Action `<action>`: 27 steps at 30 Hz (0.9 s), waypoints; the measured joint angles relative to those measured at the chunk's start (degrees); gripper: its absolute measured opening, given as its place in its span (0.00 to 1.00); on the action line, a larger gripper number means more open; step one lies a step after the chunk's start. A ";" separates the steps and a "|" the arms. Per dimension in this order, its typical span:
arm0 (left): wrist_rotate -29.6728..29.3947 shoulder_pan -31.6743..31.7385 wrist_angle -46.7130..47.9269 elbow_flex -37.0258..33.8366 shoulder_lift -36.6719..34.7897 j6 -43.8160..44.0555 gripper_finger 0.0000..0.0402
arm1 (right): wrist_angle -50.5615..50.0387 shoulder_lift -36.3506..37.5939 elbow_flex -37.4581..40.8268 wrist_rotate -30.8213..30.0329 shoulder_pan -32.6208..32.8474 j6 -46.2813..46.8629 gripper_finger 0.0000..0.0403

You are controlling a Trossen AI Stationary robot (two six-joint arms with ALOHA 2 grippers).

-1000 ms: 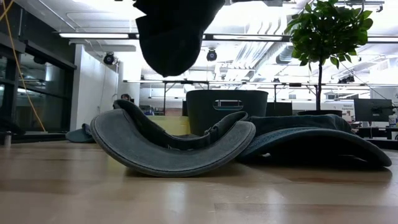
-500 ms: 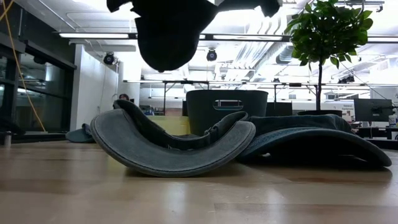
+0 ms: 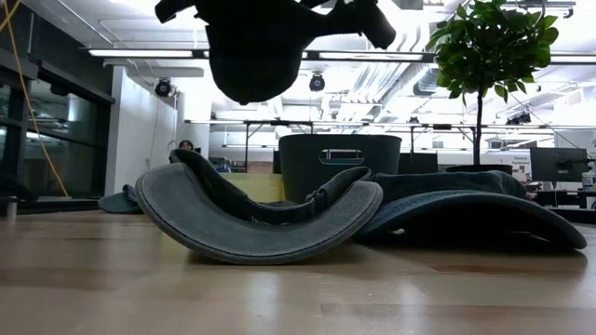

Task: Pick & Place hat
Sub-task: Put the bottom left blue cap into the yellow bin

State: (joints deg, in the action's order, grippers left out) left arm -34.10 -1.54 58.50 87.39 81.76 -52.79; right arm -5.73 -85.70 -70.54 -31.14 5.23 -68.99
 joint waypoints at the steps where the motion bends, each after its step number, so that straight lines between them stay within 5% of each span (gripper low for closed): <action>1: 0.19 0.00 -0.01 0.00 0.00 -0.36 0.02 | 0.06 -0.25 0.00 -0.04 0.00 -0.43 0.58; 8: 0.49 0.00 0.04 0.00 0.00 -0.99 0.02 | 0.39 -0.64 0.00 -3.27 0.02 2.79 0.47; 18: 0.56 0.02 -0.29 0.07 -0.07 -0.80 0.02 | -2.60 -0.66 0.22 -4.60 0.22 5.11 0.04; 27: -0.67 0.04 -1.74 0.07 -0.04 0.77 0.13 | -2.56 -0.66 0.22 -7.27 0.68 6.12 0.02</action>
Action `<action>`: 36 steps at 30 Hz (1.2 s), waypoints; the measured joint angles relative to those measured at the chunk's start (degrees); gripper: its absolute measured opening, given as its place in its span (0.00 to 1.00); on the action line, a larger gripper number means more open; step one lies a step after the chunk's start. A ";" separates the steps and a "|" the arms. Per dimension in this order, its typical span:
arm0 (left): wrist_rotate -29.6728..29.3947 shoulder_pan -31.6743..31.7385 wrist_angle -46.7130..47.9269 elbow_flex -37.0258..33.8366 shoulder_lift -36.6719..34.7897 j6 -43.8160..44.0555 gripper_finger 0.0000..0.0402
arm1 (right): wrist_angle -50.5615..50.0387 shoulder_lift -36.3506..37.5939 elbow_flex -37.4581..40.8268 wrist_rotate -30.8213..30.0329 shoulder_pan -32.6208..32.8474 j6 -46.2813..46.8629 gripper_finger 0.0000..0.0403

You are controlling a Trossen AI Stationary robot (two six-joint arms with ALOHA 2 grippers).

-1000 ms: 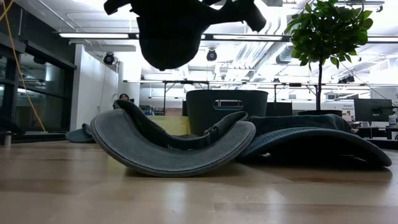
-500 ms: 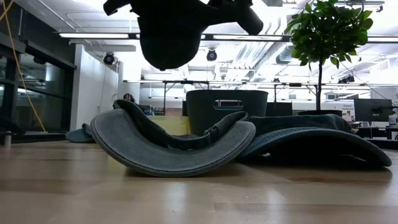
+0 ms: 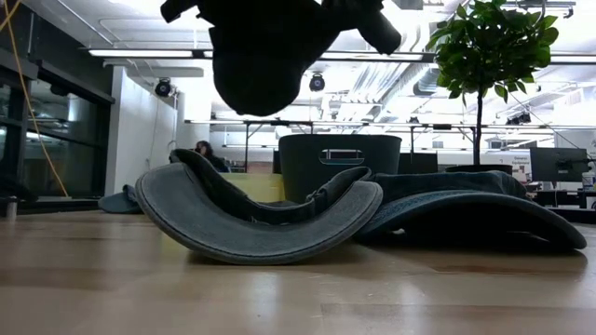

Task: Pick & Place hat
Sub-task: Put the bottom left blue cap into the yellow bin

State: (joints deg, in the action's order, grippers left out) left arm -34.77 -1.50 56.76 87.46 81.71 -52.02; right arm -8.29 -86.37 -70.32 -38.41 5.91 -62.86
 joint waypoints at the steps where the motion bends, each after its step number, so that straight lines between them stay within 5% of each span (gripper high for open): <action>1: -0.21 0.00 -0.02 0.00 0.00 0.22 0.14 | 0.02 0.00 0.00 -0.30 0.00 0.03 0.01; 23: 1.67 0.00 1.88 -0.04 0.07 5.75 0.19 | -0.03 0.00 0.00 -4.53 -1.42 0.95 0.01; 36: 1.95 -0.47 1.64 -0.09 0.07 18.42 0.60 | 0.04 0.09 -0.02 -4.52 -3.87 2.30 0.01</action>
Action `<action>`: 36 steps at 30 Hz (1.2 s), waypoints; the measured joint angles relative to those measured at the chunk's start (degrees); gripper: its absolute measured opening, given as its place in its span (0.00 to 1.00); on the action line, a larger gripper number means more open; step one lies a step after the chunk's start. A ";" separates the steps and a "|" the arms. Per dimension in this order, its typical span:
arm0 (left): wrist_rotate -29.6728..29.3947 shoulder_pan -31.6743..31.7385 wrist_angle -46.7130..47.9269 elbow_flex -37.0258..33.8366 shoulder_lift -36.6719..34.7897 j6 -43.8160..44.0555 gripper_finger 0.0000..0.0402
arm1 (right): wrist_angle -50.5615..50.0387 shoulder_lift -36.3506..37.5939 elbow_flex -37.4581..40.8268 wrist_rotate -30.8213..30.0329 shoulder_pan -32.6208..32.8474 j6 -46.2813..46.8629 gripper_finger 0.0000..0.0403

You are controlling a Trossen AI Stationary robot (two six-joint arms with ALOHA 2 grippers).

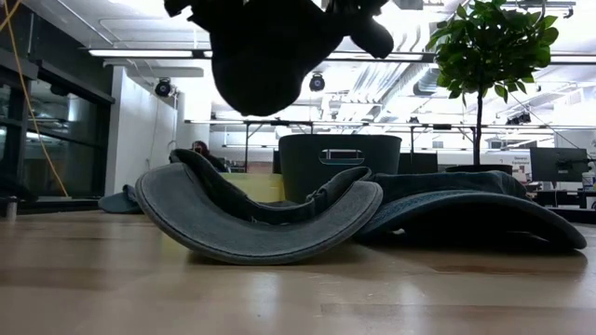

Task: Pick & Place hat
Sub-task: Put the bottom left blue cap into the yellow bin

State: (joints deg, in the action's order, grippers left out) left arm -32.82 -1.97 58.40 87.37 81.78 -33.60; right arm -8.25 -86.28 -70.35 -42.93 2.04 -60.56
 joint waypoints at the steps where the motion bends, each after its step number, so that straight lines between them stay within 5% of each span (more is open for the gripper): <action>1: -0.41 -0.03 -0.11 0.00 0.00 2.50 0.63 | 0.02 0.00 0.00 -0.10 -0.41 -0.10 0.01; 12: -9.16 -0.05 0.69 -0.04 -0.02 24.87 0.69 | 0.29 0.03 -0.05 -5.72 -3.62 -2.08 0.01; 18: -6.51 0.03 0.39 -0.04 -0.02 41.98 0.69 | 1.31 0.09 -0.11 -7.09 -5.20 -4.15 0.01; 30: -4.07 0.04 -2.30 -0.04 -0.03 90.20 0.69 | 2.46 0.04 -0.11 -3.90 -5.00 -8.00 0.01; 36: -4.64 0.02 -4.82 -0.02 -0.31 99.21 0.69 | 2.80 -0.74 -0.11 -3.90 -5.11 -8.33 0.01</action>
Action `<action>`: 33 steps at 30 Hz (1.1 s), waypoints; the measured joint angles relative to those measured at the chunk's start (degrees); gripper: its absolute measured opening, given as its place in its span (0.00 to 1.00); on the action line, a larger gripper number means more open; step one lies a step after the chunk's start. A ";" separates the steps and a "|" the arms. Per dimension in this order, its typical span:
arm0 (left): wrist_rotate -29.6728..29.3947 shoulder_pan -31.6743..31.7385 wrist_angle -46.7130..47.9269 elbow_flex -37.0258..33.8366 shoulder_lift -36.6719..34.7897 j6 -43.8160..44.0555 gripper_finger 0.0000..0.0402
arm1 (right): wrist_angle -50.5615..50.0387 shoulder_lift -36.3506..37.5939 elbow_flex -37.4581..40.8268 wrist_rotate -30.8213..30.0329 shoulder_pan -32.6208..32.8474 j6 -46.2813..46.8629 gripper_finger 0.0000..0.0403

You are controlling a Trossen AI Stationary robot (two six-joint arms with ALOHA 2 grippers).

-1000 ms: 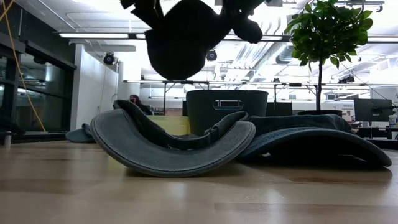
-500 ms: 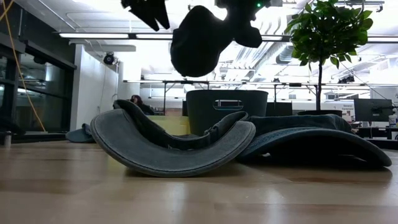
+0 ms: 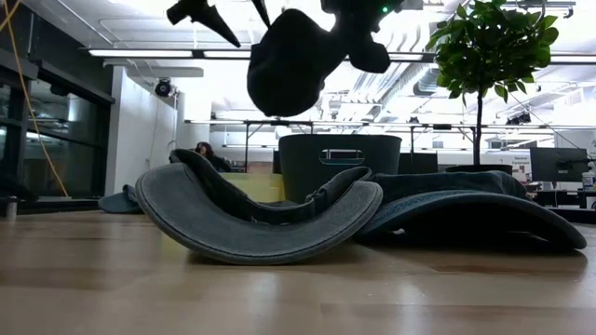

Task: Pick & Place hat
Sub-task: Put the bottom left blue cap into the yellow bin

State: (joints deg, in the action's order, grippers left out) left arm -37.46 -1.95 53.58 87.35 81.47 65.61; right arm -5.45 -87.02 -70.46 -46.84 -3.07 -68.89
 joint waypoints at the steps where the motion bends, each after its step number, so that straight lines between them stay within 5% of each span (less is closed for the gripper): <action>1: -1.12 -0.03 0.76 -0.19 -0.68 1.04 0.69 | 0.01 -0.48 0.00 0.19 0.00 -0.02 0.01; 11: -15.66 -10.81 3.57 -12.87 -17.44 18.15 0.60 | 4.09 -2.78 0.11 2.17 0.02 -0.29 0.01; 16: -18.00 -14.45 -18.72 -29.28 -25.57 22.95 0.59 | 6.85 -3.50 0.11 5.01 -0.02 -4.22 0.01; 24: -18.62 -14.56 -64.20 -51.67 -27.99 24.11 0.59 | 10.31 -8.93 0.09 3.97 -0.02 -11.71 0.01; 33: -23.71 -14.47 -73.52 -56.30 -27.95 32.16 0.59 | 10.52 -11.24 0.00 5.07 0.09 -17.92 0.01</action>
State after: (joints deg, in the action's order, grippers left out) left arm -61.17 -16.43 -19.94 31.05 53.52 97.77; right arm 5.07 -98.26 -70.45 -41.77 -2.98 -86.81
